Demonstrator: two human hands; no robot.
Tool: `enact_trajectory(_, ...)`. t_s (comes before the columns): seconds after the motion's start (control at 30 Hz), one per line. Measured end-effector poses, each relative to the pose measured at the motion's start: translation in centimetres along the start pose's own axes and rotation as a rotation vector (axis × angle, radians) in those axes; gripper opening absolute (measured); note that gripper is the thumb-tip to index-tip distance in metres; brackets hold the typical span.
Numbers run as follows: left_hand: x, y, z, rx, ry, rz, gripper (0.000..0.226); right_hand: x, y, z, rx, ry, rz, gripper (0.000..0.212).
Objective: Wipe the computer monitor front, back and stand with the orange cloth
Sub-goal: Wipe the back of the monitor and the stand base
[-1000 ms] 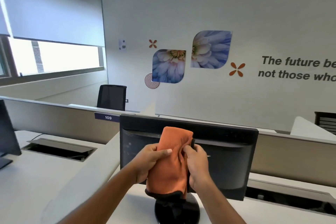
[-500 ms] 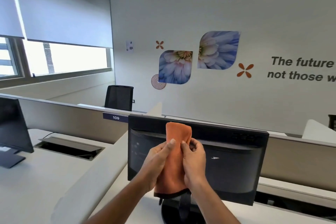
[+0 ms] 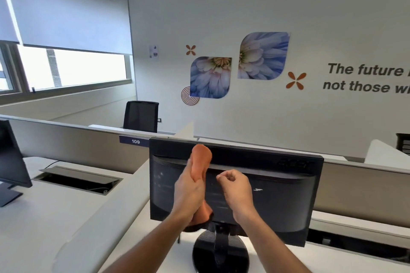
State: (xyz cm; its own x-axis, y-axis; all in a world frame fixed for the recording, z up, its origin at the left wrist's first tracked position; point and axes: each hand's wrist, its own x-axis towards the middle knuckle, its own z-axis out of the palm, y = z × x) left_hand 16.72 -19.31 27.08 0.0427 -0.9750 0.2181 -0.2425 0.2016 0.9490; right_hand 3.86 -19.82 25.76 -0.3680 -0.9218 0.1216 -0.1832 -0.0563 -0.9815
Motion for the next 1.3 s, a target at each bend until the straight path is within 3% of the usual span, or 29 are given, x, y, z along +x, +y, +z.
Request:
enact_trajectory(0.1, 2.6, 0.1, 0.7, 0.310, 0.296, 0.117, 0.082, 1.2, -0.9, -2.1, -0.057, 0.046, -0.066, 0.010)
enact_trajectory(0.2, 5.8, 1.0, 1.6, 0.526, 0.385, 0.216, 0.085, 3.4, -2.0, -4.0, -0.161, 0.116, -0.170, 0.013)
enact_trajectory(0.37, 8.9, 0.5, 4.4, 0.897, 0.172, 0.332, 0.083, 8.1, -2.2, -6.9, -0.655, 0.218, -0.466, 0.009)
enact_trajectory(0.47, 9.4, -0.8, 5.2, 1.009, 0.071, 0.339, 0.081, 11.3, -1.0, -8.7, -0.995, 0.249, -0.525, 0.036)
enact_trajectory(0.6, 9.9, -1.3, 4.8, 1.025, 0.041, 0.342, 0.086, 13.3, 0.6, -9.9, -1.314, 0.079, -0.471, 0.047)
enact_trajectory(0.8, 9.6, -1.0, 5.4, 1.058, 0.005, 0.335, 0.092, 13.5, 0.8, -10.1, -1.289, 0.088, -0.461, 0.044)
enact_trajectory(1.03, 8.8, 0.4, 7.9, 1.218, -0.105, 0.526, 0.079, 13.6, 1.1, -10.5, -1.247, 0.080, -0.475, 0.044)
enact_trajectory(1.3, 12.7, -1.5, -1.1, 1.195, 0.096, 0.270, 0.079, 13.6, 1.0, -10.9, -1.230, 0.036, -0.519, 0.041)
